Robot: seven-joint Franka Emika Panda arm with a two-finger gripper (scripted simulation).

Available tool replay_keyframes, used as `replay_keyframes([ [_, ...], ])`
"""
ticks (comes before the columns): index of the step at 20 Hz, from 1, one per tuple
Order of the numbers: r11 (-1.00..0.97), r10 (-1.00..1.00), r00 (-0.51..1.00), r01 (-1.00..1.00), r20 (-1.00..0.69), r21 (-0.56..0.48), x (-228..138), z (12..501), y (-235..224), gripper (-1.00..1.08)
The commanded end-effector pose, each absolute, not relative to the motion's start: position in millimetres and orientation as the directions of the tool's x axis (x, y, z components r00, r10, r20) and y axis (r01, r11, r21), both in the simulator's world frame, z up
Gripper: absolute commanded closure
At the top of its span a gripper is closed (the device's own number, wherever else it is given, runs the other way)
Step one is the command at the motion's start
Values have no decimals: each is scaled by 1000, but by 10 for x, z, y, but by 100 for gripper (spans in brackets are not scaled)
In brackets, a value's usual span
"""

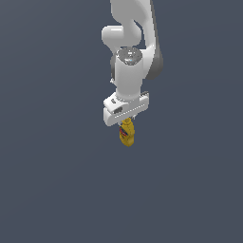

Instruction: Pick up the object and move it to a goal position.

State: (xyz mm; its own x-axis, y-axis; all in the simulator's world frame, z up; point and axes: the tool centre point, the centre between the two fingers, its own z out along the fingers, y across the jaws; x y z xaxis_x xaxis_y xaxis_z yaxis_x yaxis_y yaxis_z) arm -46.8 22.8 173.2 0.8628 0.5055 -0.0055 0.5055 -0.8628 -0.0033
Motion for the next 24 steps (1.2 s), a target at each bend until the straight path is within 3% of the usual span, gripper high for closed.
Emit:
replay_keyframes([
  [1, -863, 505, 863, 505, 1, 0, -469, 1832, 179, 108],
  [10, -863, 505, 863, 505, 2, -1, -644, 2371, -205, 108],
  [24, -863, 505, 863, 505, 3, -3, -1073, 3764, -1200, 108],
])
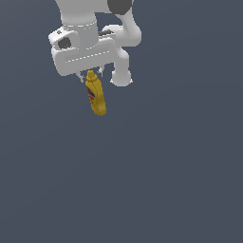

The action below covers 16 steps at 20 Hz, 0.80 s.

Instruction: Pick up the object and move it to a goal position.

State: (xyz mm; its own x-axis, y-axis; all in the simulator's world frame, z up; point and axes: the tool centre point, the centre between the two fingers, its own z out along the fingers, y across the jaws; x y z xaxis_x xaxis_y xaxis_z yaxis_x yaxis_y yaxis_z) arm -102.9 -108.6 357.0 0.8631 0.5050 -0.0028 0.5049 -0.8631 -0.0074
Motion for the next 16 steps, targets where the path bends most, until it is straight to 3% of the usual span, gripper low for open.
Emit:
replay_keyframes([
  [1, -863, 505, 863, 505, 3, -3, -1102, 3865, -1276, 108],
  [16, -863, 505, 863, 505, 0, 0, -1370, 4947, -2065, 108],
])
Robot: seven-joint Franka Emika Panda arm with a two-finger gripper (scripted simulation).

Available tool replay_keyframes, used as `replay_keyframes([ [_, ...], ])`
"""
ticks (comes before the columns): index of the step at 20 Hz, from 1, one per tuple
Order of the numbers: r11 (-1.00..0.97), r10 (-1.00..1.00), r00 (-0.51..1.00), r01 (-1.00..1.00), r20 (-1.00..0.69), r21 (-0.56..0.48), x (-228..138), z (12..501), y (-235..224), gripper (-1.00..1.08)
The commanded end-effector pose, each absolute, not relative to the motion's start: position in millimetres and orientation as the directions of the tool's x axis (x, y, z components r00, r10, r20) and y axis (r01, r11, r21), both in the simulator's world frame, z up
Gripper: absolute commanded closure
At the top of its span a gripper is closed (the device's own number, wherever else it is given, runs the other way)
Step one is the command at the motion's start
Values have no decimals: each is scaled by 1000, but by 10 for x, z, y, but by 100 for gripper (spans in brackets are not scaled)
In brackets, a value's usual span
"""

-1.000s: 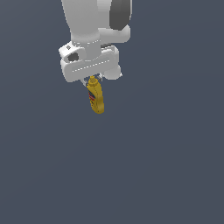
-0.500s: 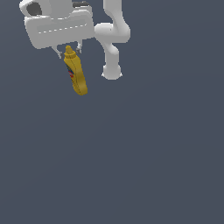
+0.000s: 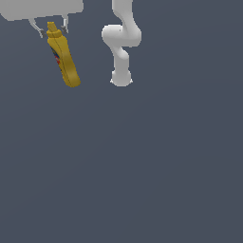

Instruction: Pick up the object and move it to a goal position.

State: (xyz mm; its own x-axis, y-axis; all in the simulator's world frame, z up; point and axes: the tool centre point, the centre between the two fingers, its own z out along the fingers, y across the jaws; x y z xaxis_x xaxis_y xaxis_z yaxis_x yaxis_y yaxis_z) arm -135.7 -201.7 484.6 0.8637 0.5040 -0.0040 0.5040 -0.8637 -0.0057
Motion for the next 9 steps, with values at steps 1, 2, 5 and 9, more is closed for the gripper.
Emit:
replay_keyframes([
  [1, -863, 505, 863, 505, 0, 0, -1375, 4979, -2086, 108],
  [2, -863, 505, 863, 505, 0, 0, -1380, 5006, -2107, 108],
  [5, -863, 505, 863, 505, 0, 0, -1387, 5061, -2151, 108],
  [9, -863, 505, 863, 505, 0, 0, -1386, 5084, -2169, 108],
])
